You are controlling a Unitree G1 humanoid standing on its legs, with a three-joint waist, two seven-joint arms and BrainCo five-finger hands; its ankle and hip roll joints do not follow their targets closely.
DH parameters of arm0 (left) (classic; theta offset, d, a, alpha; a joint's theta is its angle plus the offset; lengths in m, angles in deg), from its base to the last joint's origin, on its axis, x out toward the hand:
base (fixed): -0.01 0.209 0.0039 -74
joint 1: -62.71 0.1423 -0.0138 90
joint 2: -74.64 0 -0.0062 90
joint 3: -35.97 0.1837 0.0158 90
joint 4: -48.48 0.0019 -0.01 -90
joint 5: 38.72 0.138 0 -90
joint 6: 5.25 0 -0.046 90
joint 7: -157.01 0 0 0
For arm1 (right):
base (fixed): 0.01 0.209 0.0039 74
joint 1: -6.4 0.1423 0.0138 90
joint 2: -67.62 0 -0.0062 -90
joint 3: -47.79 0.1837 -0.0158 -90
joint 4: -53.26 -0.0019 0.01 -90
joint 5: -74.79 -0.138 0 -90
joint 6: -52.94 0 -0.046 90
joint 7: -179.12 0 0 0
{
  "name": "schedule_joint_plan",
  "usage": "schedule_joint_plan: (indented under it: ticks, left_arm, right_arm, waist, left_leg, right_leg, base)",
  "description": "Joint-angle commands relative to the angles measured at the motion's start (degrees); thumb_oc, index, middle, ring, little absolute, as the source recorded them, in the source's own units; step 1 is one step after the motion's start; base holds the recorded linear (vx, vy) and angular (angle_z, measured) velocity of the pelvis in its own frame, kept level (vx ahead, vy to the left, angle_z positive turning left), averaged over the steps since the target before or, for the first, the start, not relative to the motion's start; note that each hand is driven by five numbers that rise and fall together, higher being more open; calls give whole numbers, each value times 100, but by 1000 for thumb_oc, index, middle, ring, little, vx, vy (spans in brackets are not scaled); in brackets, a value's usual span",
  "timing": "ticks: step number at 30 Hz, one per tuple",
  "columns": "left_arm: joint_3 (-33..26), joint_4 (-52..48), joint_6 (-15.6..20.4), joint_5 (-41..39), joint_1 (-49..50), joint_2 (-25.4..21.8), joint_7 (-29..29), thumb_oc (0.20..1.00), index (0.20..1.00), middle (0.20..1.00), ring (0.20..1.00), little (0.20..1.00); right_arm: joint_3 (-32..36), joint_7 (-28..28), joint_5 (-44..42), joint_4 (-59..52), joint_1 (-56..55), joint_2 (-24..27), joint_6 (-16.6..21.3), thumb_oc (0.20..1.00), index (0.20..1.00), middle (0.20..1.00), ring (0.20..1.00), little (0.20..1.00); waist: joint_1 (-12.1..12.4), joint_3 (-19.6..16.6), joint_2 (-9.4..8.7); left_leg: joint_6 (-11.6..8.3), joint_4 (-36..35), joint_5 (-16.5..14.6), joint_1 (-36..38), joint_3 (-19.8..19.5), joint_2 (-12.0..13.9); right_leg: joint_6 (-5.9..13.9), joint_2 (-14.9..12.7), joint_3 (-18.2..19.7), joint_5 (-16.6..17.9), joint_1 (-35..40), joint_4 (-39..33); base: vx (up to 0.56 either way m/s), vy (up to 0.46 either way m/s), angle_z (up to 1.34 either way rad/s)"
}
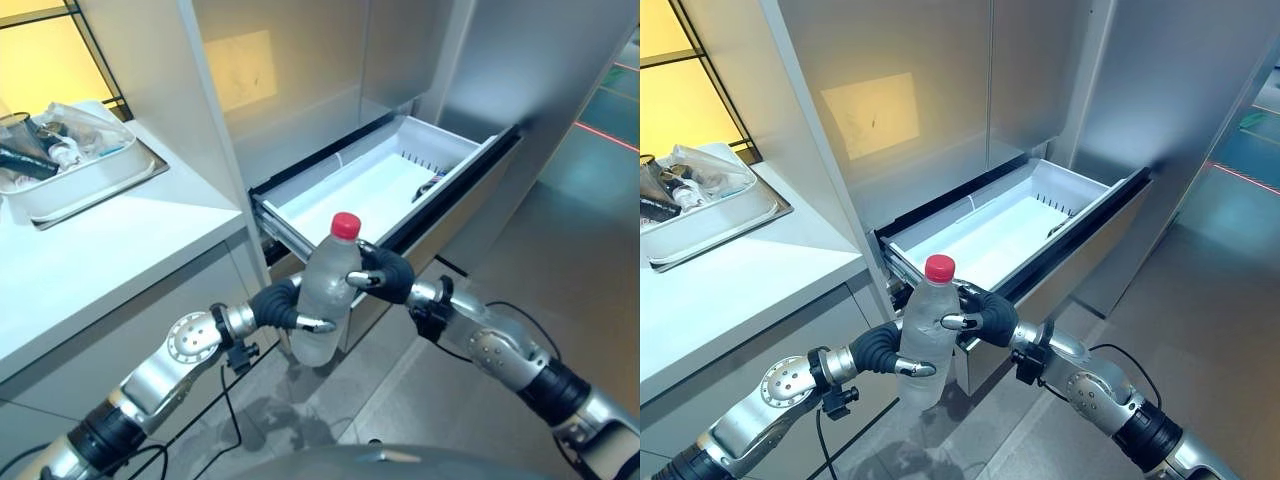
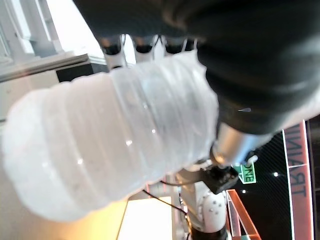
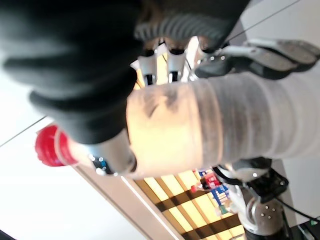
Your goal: Take the drinks into the refrigerator
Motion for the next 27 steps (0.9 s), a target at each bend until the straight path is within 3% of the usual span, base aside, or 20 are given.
schedule_joint_plan:
  ticks: [1, 27]
  left_arm:
    - [-109, 237, 266, 86, -981, 218, 299, 200, 200, 200, 200, 200]
    - [-67, 518, 177, 2, -1301, 272, 474, 200, 200, 200, 200, 200]
  right_arm:
    - [-564, 337, -408, -761, 577, -547, 28, 1000, 1000, 1000, 1000, 1000]
    - [-879, 104, 41, -294, 1392, -1033, 192, 1000, 1000, 1000, 1000, 1000]
  waist:
    - [-122, 38, -215]
    - [-105, 8, -195]
  left_leg:
    - [163, 368, -435, -153, -16, -113]
    - [160, 315, -441, -55, -9, -88]
  right_leg:
    - [129, -64, -226, -1126, 327, 498]
    - [96, -27, -200, -1159, 405, 457]
  base:
    - [12, 9, -11]
    - [1, 0, -1]
